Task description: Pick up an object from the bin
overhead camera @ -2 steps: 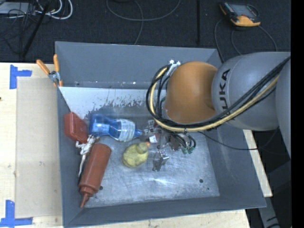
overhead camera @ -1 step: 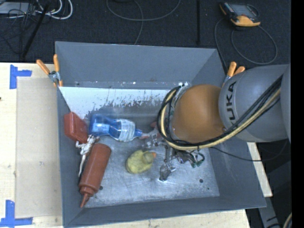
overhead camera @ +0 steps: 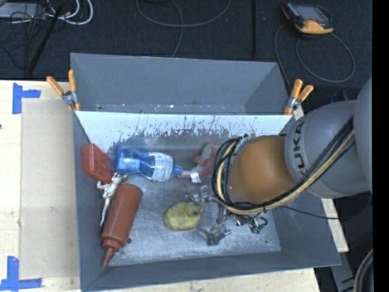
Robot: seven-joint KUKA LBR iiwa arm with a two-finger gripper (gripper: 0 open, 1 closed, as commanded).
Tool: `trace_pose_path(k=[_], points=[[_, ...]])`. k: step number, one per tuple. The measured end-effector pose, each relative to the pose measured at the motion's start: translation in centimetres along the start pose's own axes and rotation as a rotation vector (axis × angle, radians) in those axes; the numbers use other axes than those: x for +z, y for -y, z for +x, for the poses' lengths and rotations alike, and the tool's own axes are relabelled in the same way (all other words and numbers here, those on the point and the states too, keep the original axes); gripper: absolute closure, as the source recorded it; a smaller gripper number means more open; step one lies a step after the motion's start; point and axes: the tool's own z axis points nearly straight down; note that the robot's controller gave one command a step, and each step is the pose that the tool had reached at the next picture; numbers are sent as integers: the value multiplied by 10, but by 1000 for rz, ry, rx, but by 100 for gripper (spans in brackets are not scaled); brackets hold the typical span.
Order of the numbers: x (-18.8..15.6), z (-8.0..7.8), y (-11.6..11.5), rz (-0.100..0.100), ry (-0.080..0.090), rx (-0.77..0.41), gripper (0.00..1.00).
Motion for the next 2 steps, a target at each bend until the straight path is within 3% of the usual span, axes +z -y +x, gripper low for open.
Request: trace_pose_path(k=[1,2], points=[[-4,-1,1,1,-10,0,0],[-8,-15,-30,-1,-57,-8,0]])
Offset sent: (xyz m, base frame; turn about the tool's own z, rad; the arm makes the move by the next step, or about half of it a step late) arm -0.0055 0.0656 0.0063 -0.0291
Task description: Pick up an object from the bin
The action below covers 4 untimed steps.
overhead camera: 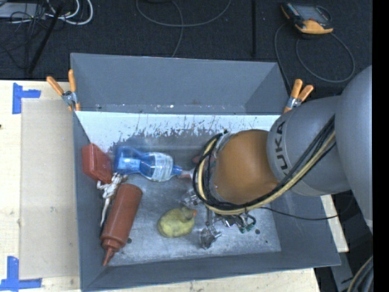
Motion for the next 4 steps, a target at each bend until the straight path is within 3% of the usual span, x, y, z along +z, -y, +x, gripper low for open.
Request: trace_pose_path(k=[1,2,3,4], points=[[1,2,-24,-5,0,-112,0],[0,0,-38,-7,-12,-125,0],[3,-14,-65,-11,-23,-240,0],[10,-22,-119,-21,-28,-289,100]])
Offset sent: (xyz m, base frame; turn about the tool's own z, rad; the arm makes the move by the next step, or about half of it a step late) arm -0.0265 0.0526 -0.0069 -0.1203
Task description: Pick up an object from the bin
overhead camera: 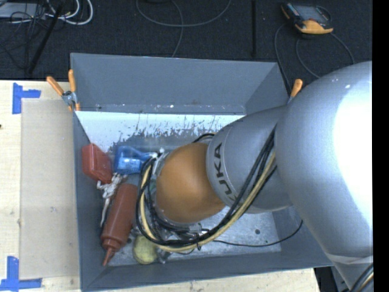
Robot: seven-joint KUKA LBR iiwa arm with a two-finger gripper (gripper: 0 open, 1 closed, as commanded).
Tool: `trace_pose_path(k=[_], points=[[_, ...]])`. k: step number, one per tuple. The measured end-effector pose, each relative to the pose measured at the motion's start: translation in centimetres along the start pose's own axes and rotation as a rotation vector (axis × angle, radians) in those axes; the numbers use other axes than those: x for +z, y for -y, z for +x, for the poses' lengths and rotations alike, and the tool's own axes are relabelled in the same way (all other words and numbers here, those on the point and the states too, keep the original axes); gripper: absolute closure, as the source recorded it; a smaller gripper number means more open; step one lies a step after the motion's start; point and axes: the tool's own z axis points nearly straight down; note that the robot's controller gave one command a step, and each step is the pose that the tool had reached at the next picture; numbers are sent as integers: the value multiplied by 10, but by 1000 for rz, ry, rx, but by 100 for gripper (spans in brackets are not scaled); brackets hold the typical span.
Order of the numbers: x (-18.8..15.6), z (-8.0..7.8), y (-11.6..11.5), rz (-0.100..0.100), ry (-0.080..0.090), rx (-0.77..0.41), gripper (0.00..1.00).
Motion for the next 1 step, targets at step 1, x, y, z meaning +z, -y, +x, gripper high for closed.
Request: trace_pose_path(k=[1], points=[[0,0,0,0,0,0,100]])
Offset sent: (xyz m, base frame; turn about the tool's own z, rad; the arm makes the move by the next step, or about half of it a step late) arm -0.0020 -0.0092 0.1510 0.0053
